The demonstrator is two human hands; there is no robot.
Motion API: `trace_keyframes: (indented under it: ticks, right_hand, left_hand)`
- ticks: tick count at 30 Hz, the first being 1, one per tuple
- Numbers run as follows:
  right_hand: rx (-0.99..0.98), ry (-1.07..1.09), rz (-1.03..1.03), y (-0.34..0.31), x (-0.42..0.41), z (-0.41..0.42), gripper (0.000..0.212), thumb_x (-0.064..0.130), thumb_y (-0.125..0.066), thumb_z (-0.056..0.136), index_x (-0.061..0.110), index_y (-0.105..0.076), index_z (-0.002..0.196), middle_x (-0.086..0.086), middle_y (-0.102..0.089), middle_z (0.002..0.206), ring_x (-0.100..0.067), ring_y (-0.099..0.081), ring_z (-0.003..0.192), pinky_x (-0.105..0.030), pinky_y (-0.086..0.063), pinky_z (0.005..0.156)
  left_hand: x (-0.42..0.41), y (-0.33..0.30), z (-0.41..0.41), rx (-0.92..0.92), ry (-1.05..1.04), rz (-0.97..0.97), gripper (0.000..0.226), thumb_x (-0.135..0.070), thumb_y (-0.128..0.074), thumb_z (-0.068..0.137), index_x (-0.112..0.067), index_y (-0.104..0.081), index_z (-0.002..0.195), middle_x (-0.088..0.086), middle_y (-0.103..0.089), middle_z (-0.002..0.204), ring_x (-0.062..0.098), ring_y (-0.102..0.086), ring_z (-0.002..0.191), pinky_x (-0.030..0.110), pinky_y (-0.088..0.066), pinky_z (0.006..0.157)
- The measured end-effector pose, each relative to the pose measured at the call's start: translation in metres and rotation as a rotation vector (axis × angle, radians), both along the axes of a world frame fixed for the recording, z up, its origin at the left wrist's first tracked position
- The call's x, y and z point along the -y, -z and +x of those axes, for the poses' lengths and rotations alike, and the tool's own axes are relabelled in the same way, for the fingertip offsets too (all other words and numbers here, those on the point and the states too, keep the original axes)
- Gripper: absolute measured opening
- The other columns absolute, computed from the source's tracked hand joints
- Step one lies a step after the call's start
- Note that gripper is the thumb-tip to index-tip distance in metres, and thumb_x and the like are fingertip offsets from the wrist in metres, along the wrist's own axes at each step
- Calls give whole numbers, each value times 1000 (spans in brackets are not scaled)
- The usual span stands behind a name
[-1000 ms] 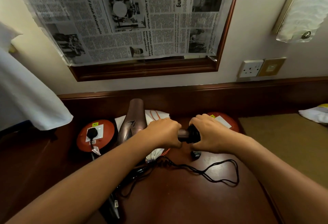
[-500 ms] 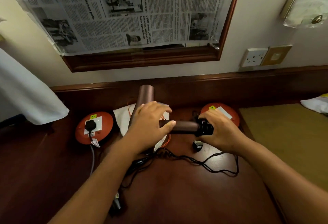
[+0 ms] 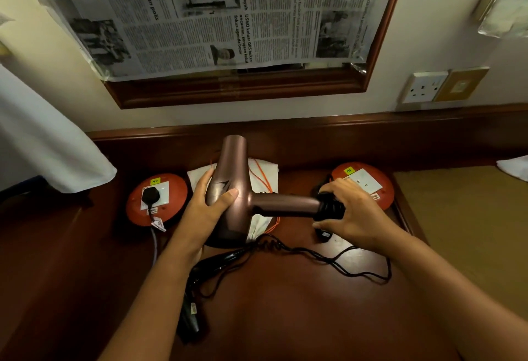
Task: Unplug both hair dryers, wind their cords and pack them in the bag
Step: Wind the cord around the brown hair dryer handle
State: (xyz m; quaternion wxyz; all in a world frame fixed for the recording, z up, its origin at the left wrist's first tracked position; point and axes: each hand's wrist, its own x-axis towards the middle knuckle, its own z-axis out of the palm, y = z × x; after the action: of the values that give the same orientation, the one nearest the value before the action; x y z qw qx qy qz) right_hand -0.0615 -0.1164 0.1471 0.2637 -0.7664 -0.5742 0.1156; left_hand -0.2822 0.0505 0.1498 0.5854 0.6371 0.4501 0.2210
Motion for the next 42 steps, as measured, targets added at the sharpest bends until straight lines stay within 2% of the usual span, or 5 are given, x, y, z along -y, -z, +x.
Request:
trace_keyframes:
  ticks: [11,20,24,33,42]
  right_hand:
    - [288,-68,-312,-24,-7,-8,53,53,-63,81,24,-49,124,7,-47,107,-13,-39,99,-25,-38,84]
    - [267,15,-390,-44,-13,-25,37,17,-40,95,19,-46,131,-1,-56,113,-20,-48,103,-30,-42,87]
    - [54,141,-247,-35,-12,-34,36,14,-41,95,17,-50,130,1,-56,96,-10,-45,73,-17,-31,54]
    - [-1042,499,124,8,-3,-58,7,7,-53,94,4,-49,100,-15,-64,74,-19,-57,54,-29,-50,50]
    - [-924,405,-11,37,1,-60,41,33,-45,98,-2,-63,86,-17,-66,65,-22,-63,56,-25,-51,60]
  left_hand:
    - [10,20,1,143,-103,-13,70,-26,-70,83,-37,-37,144,-8,-55,129,12,-61,108,30,-53,86]
    - [18,18,1,220,-208,64,63,-18,-68,85,-34,-41,140,-19,-58,112,-3,-64,92,14,-53,72]
    - [18,18,3,239,-228,68,60,-18,-67,86,-41,-42,135,-17,-59,111,1,-66,92,17,-54,72]
    - [17,28,6,226,-255,81,65,-20,-73,81,-41,-43,136,-10,-60,118,13,-65,101,34,-55,86]
    - [27,38,11,247,-338,-32,70,-22,-74,80,-39,-42,139,-6,-60,123,14,-64,103,40,-54,92]
